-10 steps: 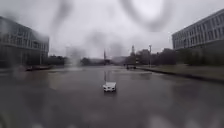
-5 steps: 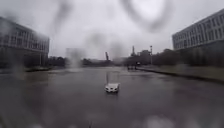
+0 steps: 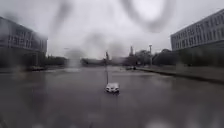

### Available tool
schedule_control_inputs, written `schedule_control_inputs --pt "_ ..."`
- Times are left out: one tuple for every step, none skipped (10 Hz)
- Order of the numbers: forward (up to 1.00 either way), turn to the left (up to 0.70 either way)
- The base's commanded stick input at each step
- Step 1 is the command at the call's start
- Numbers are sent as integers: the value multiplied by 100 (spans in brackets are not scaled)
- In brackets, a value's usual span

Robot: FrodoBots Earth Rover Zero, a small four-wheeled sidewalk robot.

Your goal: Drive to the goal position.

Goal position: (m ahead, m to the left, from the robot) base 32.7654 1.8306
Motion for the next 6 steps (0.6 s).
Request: schedule_control_inputs --pt "100 0" --pt "100 0" --pt "100 0" --pt "100 0" --pt "100 0" --pt "100 0"
